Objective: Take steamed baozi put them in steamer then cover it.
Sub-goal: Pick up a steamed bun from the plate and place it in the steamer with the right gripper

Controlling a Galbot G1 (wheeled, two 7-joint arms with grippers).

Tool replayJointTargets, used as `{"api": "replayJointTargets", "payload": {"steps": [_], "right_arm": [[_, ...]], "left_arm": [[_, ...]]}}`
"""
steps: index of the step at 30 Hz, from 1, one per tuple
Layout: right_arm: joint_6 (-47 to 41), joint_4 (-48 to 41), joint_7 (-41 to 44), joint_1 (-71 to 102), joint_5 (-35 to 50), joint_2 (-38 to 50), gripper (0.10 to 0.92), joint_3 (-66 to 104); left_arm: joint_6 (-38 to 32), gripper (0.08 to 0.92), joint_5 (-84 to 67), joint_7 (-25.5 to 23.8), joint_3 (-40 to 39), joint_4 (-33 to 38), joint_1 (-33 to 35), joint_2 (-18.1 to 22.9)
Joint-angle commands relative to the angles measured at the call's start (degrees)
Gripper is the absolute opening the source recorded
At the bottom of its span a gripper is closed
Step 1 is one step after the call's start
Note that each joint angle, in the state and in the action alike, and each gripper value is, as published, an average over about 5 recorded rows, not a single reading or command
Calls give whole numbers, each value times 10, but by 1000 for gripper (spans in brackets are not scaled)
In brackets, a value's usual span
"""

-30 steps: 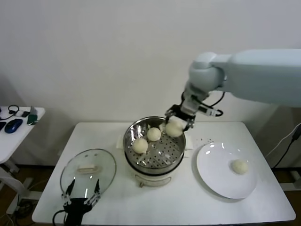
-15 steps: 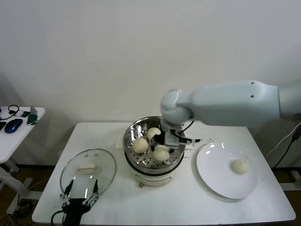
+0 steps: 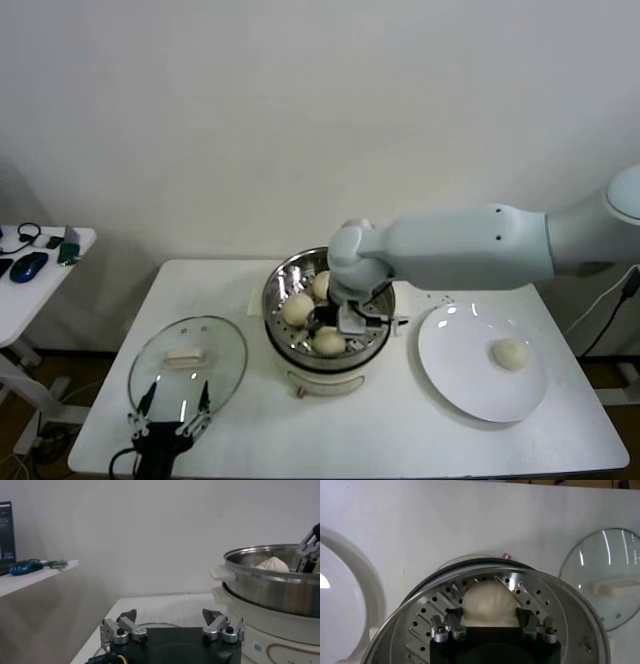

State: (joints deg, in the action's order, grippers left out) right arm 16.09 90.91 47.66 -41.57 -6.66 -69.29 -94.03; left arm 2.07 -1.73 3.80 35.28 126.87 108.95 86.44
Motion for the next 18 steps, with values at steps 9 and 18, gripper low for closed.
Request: {"api": "replayJointTargets", "payload": {"steps": [9,18], "right_arm": [[15,-7,-9,-13,17,-3,772,6],[100,-41,45,-149,145,44,822,-24]], "left_arm": [[-1,823,0,1,1,2,1,0],[0,823,3,-1,-3,5,-1,-2]]}}
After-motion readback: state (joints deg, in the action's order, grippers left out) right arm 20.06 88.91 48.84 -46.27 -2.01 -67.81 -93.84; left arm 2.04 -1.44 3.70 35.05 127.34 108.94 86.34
